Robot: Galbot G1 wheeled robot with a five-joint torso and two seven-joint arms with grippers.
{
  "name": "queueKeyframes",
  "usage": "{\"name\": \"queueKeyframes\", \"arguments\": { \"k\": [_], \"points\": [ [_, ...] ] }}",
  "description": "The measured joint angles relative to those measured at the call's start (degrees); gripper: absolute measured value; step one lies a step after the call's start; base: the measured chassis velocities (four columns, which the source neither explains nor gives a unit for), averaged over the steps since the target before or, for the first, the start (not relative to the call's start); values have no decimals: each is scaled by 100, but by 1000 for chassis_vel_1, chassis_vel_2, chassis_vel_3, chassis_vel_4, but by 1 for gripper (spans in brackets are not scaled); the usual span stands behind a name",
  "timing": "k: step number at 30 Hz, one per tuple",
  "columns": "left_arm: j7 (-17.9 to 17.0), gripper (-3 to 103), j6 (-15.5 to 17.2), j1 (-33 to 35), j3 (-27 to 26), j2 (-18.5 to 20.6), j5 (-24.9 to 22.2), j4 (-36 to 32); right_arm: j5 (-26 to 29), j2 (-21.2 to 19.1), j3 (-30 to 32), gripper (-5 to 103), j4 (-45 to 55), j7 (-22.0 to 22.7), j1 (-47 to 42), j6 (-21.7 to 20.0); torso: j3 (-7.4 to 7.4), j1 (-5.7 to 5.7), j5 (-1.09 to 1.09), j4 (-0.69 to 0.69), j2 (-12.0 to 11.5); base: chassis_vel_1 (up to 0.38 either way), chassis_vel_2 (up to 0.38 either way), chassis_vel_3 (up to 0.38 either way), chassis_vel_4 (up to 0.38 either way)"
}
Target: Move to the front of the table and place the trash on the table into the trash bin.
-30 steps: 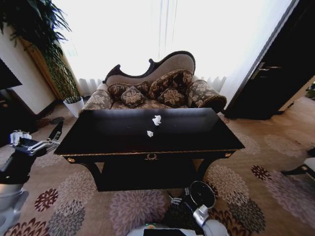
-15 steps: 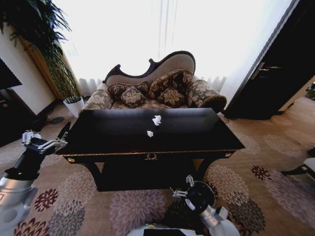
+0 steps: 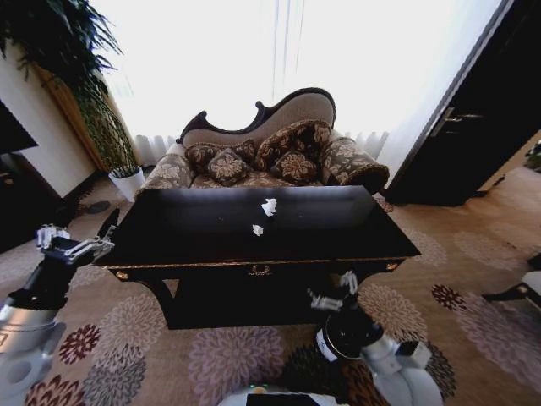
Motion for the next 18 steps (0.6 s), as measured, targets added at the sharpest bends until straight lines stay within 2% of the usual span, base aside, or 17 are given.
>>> {"name": "queueKeyframes", "arguments": {
  "k": [1, 4, 6, 9, 10, 12, 15, 17, 18],
  "points": [
    [-2, 100, 4, 21, -23, 2, -5, -37, 46, -56, 45, 100, 79, 256, 87, -173, 0, 0, 1, 0, 0, 0, 0, 0, 0],
    [-3, 100, 25, 75, -74, -9, -34, -132, 93, -272, 201, 100, 187, 654, 341, -515, 0, 0, 2, 0, 0, 0, 0, 0, 0],
    [-3, 100, 26, 84, -78, -15, -35, -141, 93, -305, 216, 100, 198, 691, 366, -555, 0, 0, 1, 0, 0, 0, 0, 0, 0],
    [-3, 100, 26, 147, -82, -98, 23, -162, 71, -558, 178, 100, 324, 1232, 546, -981, 0, 0, 1, 0, 0, 0, 0, 0, 0],
    [-3, 100, 26, 147, -82, -98, 23, -162, 71, -558, 178, 100, 324, 1232, 546, -981, 0, 0, 1, 0, 0, 0, 0, 0, 0],
    [-3, 100, 21, 183, -77, -157, 90, -182, 62, -737, 53, 100, 382, 1516, 686, -1235, 0, 0, 1, 0, 0, 0, 0, 0, 0],
    [0, 100, 21, 240, -35, -278, 187, -284, 28, -1286, -181, 100, 384, 1748, 1005, -1572, 0, 0, 1, 0, 0, 0, 0, 0, 0],
    [1, 100, 22, 254, -26, -306, 207, -308, 18, -1432, -230, 100, 363, 1800, 1071, -1617, 0, 0, 0, 1, 0, 0, 0, 0, 0],
    [1, 100, 24, 294, -7, -369, 257, -354, -9, -1771, -357, 100, 272, 1911, 1194, -1675, 0, 0, 4, 0, 0, 0, 0, 0, 0]
  ]
}}
